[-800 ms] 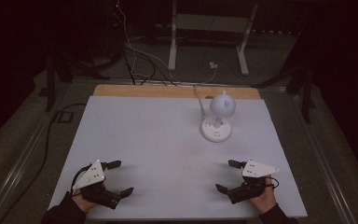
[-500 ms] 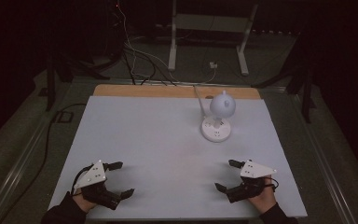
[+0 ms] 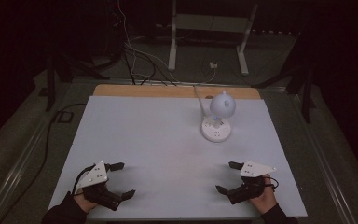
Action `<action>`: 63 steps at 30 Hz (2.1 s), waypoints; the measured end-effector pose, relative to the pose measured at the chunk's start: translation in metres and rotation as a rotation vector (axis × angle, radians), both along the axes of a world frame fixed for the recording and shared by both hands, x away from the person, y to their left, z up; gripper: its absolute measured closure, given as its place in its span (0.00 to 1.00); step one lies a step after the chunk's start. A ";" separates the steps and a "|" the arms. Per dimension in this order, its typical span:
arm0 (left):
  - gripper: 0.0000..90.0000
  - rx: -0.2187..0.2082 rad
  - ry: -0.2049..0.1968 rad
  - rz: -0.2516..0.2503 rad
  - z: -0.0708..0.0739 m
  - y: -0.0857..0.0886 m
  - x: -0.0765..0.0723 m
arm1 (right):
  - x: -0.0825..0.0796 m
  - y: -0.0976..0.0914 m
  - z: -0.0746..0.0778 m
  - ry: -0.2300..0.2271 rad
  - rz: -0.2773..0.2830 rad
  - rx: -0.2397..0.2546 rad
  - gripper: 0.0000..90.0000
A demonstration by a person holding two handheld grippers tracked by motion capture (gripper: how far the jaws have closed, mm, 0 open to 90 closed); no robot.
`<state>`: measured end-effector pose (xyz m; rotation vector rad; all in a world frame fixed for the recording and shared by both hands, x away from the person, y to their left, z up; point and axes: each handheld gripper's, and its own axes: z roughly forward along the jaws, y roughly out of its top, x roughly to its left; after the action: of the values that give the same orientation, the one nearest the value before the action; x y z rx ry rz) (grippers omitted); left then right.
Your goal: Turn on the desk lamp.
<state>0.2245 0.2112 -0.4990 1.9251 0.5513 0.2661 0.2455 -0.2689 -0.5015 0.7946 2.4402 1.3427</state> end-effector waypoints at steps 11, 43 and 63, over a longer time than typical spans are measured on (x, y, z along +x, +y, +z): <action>0.00 -0.001 -0.001 -0.006 0.000 -0.001 -0.001 | -0.003 0.013 -0.003 0.022 0.026 -0.034 0.00; 0.00 -0.003 0.002 -0.008 0.000 -0.001 -0.001 | 0.012 0.002 0.044 -0.004 0.105 0.062 0.00; 0.00 0.000 0.006 -0.011 0.000 -0.001 -0.001 | 0.045 -0.019 0.067 -0.006 0.094 0.103 0.00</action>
<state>0.2238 0.2105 -0.4995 1.9286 0.5452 0.2531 0.2907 -0.2881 -0.4349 0.7058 2.4479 1.5136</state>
